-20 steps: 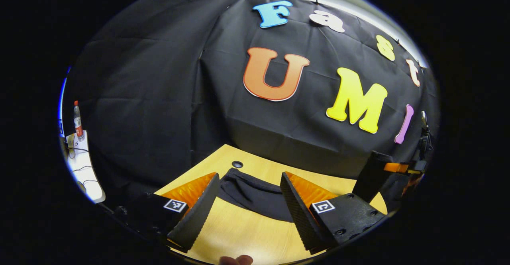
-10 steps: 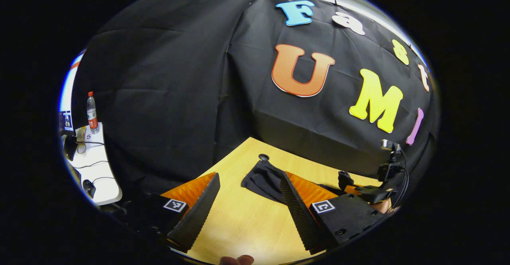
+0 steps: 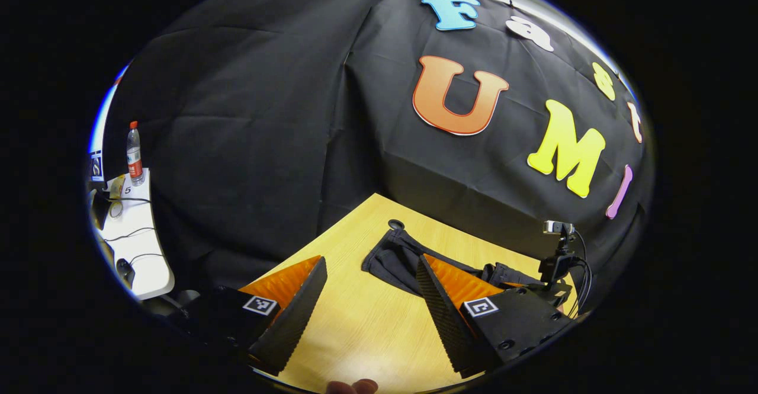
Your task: Grasp the waist and the cuffs of the jeans and fold them to make the two legs overlap; first hold the waist and fold one-third of the jeans toward the cuffs, then hold the cuffs and fold the remaining one-third in the same direction to finish folding.
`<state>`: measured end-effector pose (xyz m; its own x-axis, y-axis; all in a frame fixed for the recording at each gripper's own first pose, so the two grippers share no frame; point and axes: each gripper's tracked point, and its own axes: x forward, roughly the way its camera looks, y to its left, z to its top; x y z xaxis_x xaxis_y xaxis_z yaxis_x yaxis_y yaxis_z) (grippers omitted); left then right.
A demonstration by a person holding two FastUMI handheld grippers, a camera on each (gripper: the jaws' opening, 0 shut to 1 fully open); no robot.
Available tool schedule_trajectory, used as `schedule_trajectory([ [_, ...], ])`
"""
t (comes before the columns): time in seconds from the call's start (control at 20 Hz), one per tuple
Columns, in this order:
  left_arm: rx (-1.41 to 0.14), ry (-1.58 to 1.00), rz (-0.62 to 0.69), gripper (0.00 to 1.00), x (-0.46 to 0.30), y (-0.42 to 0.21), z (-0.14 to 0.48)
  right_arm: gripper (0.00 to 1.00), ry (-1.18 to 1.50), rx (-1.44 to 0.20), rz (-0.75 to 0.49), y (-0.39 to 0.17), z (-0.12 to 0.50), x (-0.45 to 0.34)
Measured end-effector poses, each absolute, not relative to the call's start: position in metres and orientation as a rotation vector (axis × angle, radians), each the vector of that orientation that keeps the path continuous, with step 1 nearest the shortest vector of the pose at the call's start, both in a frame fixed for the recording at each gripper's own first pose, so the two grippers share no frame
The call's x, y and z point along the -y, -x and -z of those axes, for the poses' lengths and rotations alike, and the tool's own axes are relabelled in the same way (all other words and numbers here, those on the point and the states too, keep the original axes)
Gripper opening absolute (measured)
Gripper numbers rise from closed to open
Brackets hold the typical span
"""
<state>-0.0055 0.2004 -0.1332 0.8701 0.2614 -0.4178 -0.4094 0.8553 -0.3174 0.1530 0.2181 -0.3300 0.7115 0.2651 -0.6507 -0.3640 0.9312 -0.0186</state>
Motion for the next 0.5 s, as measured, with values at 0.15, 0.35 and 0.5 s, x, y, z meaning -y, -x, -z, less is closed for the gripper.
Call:
schedule_trajectory([
  [0.15, -0.379, 0.486, -0.346, 0.98, -0.199, -0.002, 0.139, 0.84, 0.113, -0.663, -0.385, -0.141, 0.300, -0.216],
  [0.35, -0.392, 0.626, -0.314, 0.98, -0.196, -0.019, 0.159, 0.89, 0.082, -0.596, -0.385, -0.125, 0.244, -0.184],
  [0.5, -0.417, 0.796, -0.232, 0.98, -0.178, -0.040, 0.178, 0.95, 0.086, -0.542, -0.373, -0.109, 0.197, -0.145],
])
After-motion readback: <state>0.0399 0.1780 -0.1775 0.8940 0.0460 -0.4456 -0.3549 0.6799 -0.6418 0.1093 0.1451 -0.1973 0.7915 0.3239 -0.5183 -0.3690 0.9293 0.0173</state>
